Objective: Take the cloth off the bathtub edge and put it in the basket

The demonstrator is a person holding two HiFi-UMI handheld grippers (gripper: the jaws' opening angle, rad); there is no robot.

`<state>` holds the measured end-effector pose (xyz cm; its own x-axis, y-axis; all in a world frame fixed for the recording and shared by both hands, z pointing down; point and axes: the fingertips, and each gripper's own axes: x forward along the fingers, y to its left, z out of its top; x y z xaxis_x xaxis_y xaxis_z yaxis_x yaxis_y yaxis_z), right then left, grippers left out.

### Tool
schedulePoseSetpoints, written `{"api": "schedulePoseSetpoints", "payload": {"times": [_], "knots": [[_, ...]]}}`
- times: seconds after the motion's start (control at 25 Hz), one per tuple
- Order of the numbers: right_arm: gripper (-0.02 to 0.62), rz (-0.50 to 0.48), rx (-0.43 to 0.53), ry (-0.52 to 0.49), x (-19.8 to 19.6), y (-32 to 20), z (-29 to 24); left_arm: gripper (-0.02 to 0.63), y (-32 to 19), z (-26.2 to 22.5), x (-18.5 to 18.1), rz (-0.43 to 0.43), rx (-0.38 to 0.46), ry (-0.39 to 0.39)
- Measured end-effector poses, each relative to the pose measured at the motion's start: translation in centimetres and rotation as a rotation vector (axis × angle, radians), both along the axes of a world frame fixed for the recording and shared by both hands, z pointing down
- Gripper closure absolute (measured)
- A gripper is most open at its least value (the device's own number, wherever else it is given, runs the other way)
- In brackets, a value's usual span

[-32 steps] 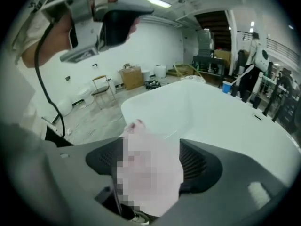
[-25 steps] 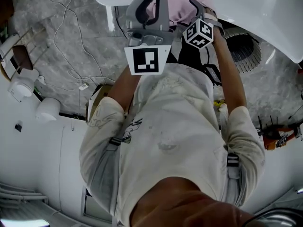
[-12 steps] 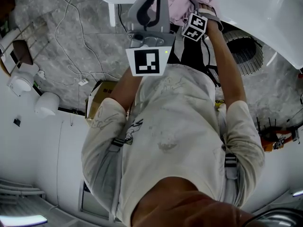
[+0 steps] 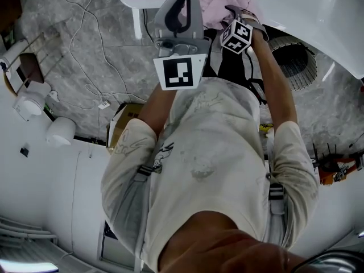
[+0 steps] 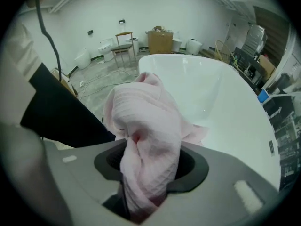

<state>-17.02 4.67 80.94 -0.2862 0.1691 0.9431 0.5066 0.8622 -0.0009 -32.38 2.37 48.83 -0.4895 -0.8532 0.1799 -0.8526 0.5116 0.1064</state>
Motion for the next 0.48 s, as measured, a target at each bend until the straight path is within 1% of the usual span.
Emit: {"api": "schedulePoseSetpoints", "payload": {"times": [0.08, 0.16, 0.32, 0.48], "knots": [[0.398, 0.042, -0.013, -0.014, 0.2, -0.1, -0.7, 0.604, 0.0, -0.7, 0.1, -0.01, 0.013, -0.003], [0.407, 0.083, -0.031, -0.025, 0.4, -0.2, -1.6, 0.604, -0.1, -1.5, 0.3, -0.008, 0.022, -0.01], [0.416, 0.173, -0.1, -0.062, 0.6, 0.1, -4.6, 0.604, 0.1, -2.9, 1.1, 0.013, 0.019, -0.035], [0.417, 0.284, -0.15, -0.136, 0.8, -0.5, -8.4, 0.604, 0.2, -4.7, 1.8, 0.015, 0.038, -0.061]]}}
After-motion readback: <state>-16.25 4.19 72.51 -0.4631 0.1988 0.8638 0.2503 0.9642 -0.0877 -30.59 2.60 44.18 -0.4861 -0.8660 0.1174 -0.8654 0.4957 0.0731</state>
